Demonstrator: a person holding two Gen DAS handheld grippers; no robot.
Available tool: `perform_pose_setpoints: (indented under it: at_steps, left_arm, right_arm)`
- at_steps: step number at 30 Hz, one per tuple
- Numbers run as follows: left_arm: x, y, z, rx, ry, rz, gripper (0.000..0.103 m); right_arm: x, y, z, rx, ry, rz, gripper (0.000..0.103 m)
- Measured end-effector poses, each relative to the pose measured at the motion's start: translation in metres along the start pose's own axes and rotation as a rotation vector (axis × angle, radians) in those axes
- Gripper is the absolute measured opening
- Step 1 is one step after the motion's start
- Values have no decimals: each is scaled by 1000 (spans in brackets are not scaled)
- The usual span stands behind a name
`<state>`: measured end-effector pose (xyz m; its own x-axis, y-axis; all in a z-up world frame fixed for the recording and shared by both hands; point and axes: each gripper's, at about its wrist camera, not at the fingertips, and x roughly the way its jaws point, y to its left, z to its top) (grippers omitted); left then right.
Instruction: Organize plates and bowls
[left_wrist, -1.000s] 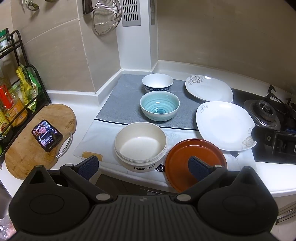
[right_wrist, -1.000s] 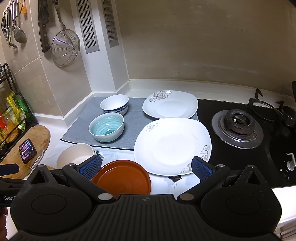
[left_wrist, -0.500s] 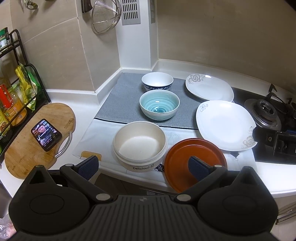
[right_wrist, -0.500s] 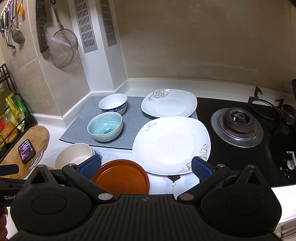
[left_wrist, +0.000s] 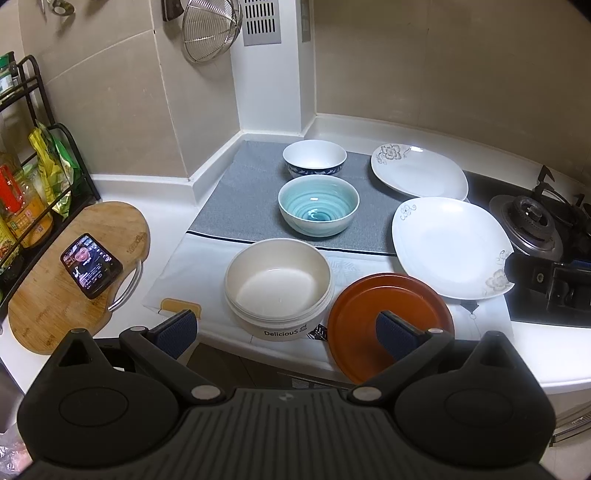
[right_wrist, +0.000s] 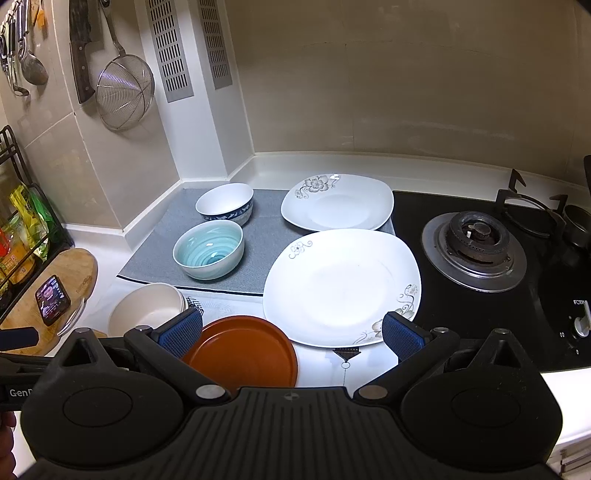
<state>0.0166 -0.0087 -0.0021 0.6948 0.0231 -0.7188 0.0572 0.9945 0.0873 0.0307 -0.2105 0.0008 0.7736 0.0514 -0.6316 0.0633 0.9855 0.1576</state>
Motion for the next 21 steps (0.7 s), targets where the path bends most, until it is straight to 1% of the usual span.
perform_pose_setpoints:
  at_steps: [13, 21]
  left_arm:
    - [5, 4, 3, 0, 18, -4, 103]
    - [13, 6, 3, -5, 46, -15, 103]
  right_arm:
    - [6, 1, 0, 1, 23, 1, 103]
    - [13, 1, 2, 0, 47, -1, 103]
